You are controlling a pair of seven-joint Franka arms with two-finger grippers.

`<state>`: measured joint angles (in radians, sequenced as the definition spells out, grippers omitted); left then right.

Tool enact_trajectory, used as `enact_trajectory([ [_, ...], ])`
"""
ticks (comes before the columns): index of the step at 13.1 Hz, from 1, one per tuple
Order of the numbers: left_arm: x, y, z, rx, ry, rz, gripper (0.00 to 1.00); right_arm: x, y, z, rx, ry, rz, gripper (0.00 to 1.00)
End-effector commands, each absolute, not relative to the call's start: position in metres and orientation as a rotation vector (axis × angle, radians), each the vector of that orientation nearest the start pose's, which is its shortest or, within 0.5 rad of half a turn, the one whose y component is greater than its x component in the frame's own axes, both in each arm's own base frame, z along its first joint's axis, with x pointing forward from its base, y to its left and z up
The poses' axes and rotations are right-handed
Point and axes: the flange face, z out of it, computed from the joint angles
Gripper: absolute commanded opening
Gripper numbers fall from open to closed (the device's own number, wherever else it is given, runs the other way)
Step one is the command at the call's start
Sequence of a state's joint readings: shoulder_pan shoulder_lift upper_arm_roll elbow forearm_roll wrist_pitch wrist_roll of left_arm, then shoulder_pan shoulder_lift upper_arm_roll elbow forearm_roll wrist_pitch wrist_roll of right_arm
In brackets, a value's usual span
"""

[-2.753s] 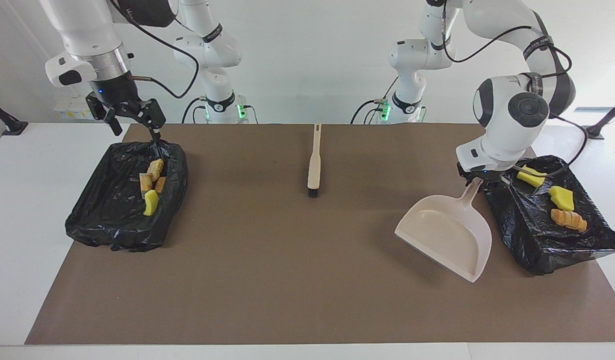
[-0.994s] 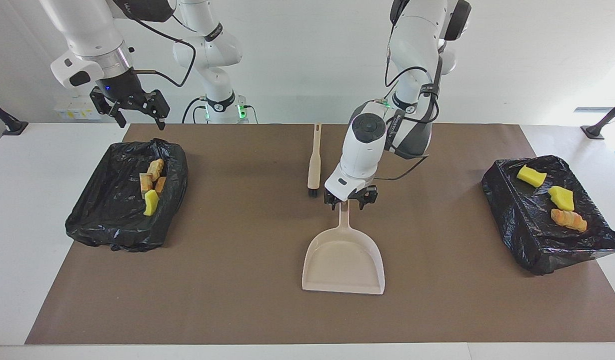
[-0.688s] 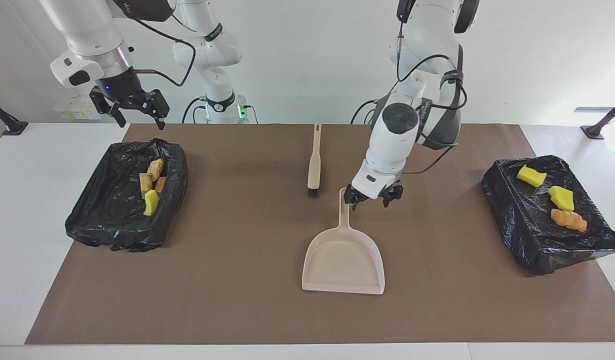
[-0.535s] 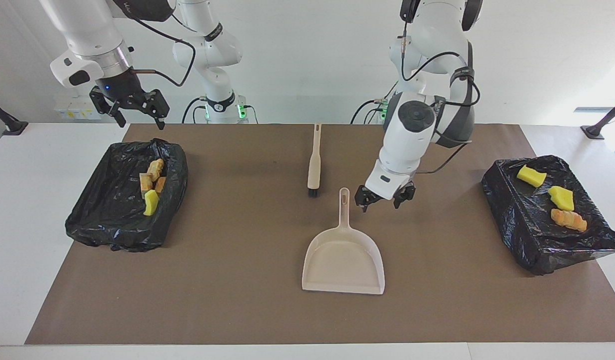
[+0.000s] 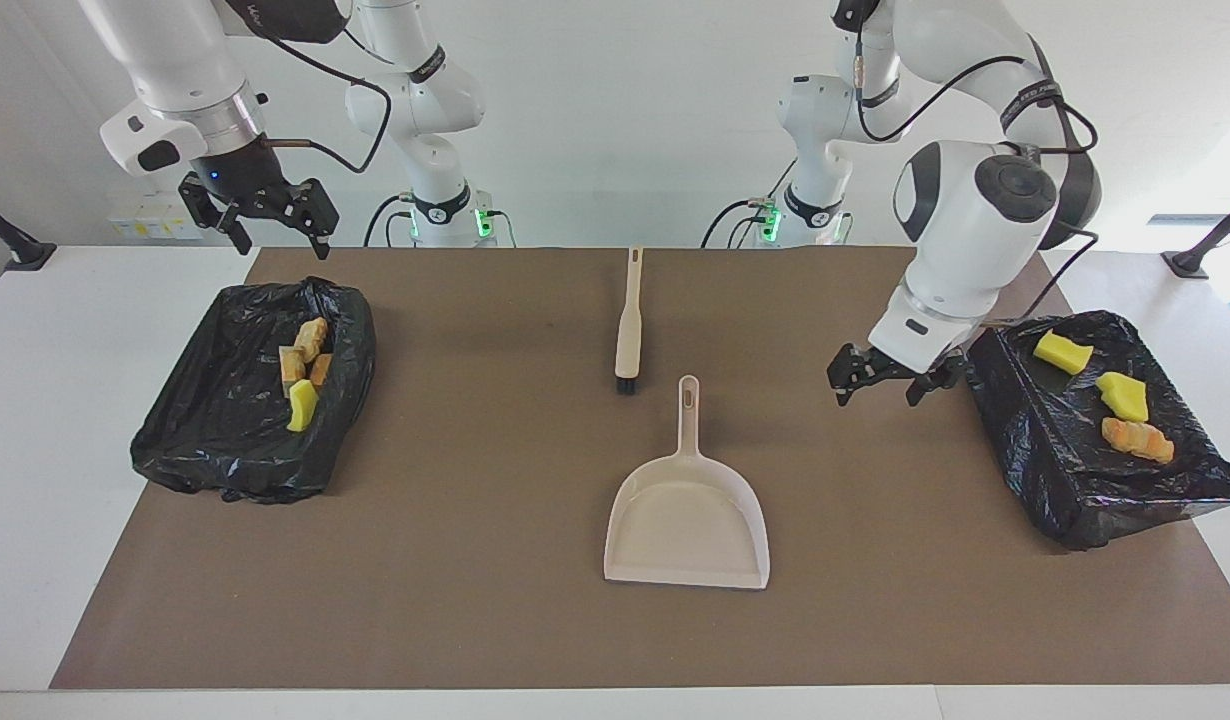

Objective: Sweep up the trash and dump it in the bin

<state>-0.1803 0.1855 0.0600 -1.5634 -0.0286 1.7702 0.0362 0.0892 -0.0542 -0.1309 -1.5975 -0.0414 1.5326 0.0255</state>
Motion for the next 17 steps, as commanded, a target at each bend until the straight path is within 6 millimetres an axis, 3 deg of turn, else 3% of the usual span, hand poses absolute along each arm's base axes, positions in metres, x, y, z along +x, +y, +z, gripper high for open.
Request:
enact_trajectory([
  [1,0.587,-0.037,0.567,-3.152,0.363,-0.025,1.00,0.527,-0.031,0.639,-3.171,0.076,0.007,1.00],
  [4,0.569,-0.026,0.594,-3.157,0.338,-0.031,1.00,0.527,-0.031,0.639,-3.171,0.079,0.007,1.00],
  [6,0.543,-0.022,0.620,-3.159,0.359,0.002,1.00,0.527,-0.034,0.638,-3.170,0.084,0.009,1.00],
  [9,0.523,0.000,0.626,-3.164,0.311,0.087,1.00,0.521,-0.035,0.637,-3.167,0.086,0.031,1.00],
  [10,0.515,0.016,0.627,-3.167,0.261,0.096,1.00,0.521,-0.035,0.635,-3.166,0.086,0.041,1.00],
  [17,0.521,0.008,0.641,-3.144,0.276,0.051,1.00,0.522,-0.038,0.635,-3.166,0.095,0.032,1.00],
])
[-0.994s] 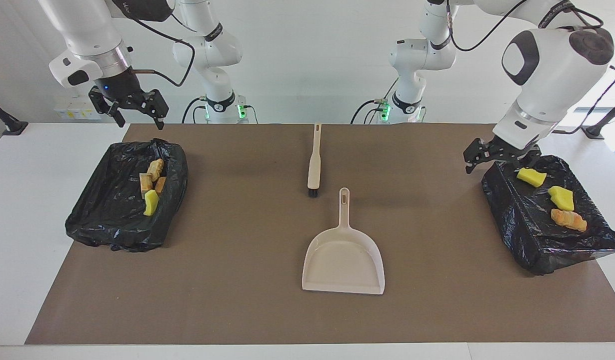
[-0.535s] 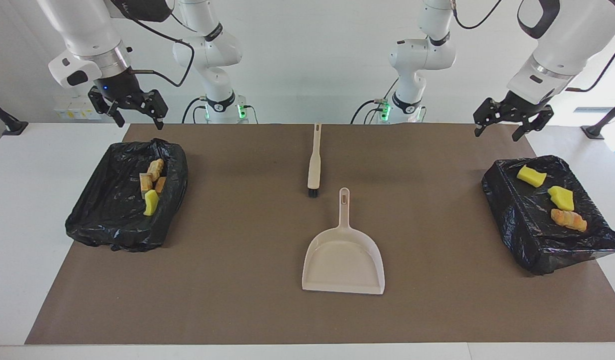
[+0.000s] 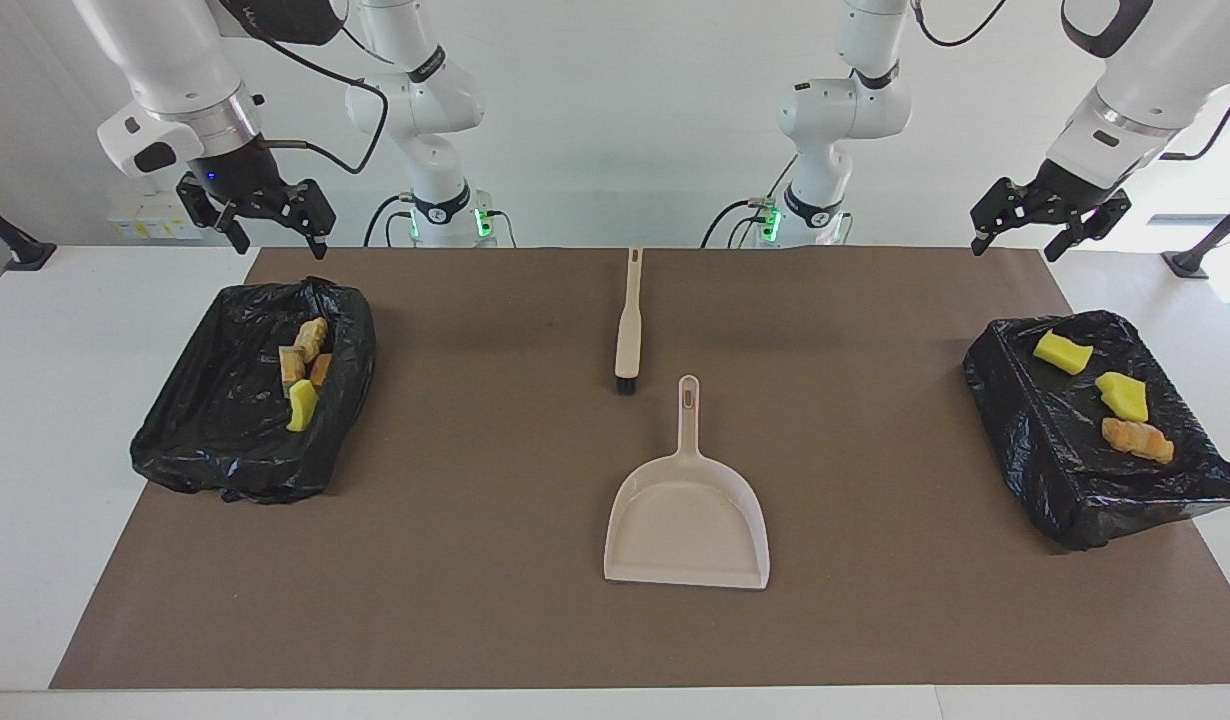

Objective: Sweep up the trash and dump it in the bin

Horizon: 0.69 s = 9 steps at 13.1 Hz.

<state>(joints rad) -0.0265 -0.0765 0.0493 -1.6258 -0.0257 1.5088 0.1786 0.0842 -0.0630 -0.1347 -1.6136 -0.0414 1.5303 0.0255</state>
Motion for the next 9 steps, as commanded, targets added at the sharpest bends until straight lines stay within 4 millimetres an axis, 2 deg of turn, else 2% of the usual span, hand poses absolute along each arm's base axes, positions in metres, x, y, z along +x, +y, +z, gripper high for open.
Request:
enact_trajectory([
  [1,0.524,0.007,0.639,-3.142,0.281,0.061,1.00,0.522,-0.038,0.635,-3.166,0.095,0.032,1.00],
  [5,0.530,0.004,0.635,-3.153,0.280,0.045,1.00,0.522,-0.036,0.635,-3.157,0.095,0.031,1.00],
  [9,0.529,-0.014,0.636,-3.150,0.316,0.041,1.00,0.520,-0.039,0.635,-3.156,0.102,0.034,1.00],
])
